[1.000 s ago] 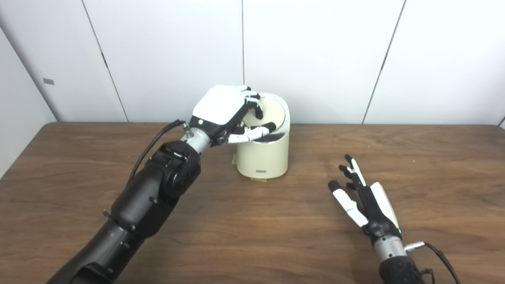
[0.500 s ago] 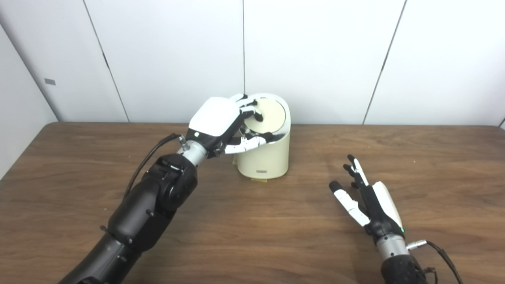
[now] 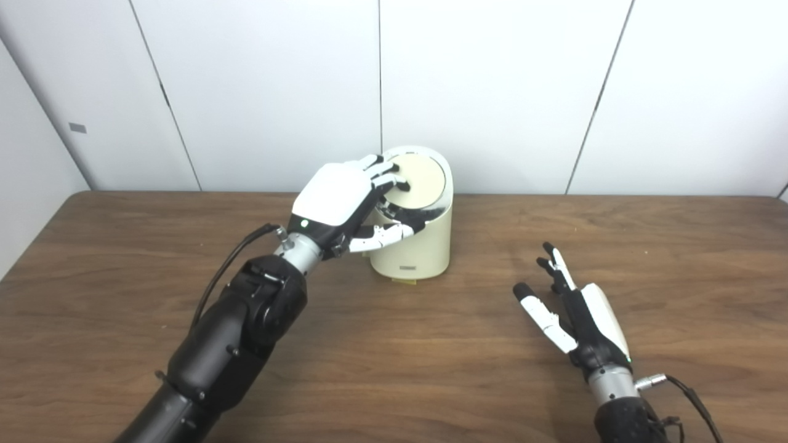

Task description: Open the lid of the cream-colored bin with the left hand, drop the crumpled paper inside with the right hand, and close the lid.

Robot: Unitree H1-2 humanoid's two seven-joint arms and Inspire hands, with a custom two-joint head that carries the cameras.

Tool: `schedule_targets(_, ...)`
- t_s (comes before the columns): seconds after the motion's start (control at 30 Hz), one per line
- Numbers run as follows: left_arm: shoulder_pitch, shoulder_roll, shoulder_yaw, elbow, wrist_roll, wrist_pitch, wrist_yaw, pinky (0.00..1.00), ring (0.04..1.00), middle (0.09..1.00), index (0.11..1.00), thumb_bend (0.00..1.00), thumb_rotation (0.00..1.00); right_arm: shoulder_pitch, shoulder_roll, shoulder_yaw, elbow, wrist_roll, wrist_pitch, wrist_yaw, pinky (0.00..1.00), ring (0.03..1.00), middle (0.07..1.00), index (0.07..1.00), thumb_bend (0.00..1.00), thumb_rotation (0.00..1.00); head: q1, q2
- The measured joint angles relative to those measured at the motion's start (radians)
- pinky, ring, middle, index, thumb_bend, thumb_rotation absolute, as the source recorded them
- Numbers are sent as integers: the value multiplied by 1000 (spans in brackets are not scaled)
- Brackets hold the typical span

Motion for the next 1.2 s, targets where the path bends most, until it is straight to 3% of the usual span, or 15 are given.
schedule_targets(0.13,89,-87,114,-53,-162,14,20,829,918,928,942,506,860,0,2,-2,1,4,-1,-5,844,936,934,1000,619,1000,0,0)
schedule_targets(0.27,184,-117,195,-91,-274,11,49,902,947,956,990,506,852,0,2,-1,2,5,-4,-6,839,936,936,1000,615,1000,0,2)
schedule_targets(0.4,263,-129,256,-156,-370,7,59,997,998,997,1000,464,934,-1,1,-1,6,4,-5,-11,849,942,940,1000,613,1000,5,3)
schedule_targets(0.57,339,-146,314,-190,-467,5,85,942,977,971,1000,506,948,0,-8,-3,7,33,-14,8,890,937,943,1000,581,1000,12,3)
schedule_targets(0.63,374,-156,336,-189,-503,6,93,918,952,959,1000,509,933,0,-8,-15,8,76,-22,19,895,927,939,1000,565,1000,15,-5)
schedule_targets(0.67,393,-161,343,-188,-516,6,95,957,956,951,1000,505,947,0,-7,-23,10,98,-27,24,921,938,942,999,573,1000,17,-6)
schedule_targets(0.8,487,-179,368,-161,-583,1,102,987,976,971,1000,470,995,-1,39,-116,31,346,-55,70,926,972,964,1000,579,1000,12,-8)
schedule_targets(0.9,525,-186,380,-148,-650,-39,102,999,994,990,1000,471,989,-1,74,-153,38,462,-54,86,946,979,976,1000,574,1000,6,-6)
schedule_targets(1.2,533,-183,405,-149,-765,-38,82,1000,992,989,1000,503,938,-2,106,-195,44,630,-36,102,990,1000,1000,1000,568,1000,-17,6)
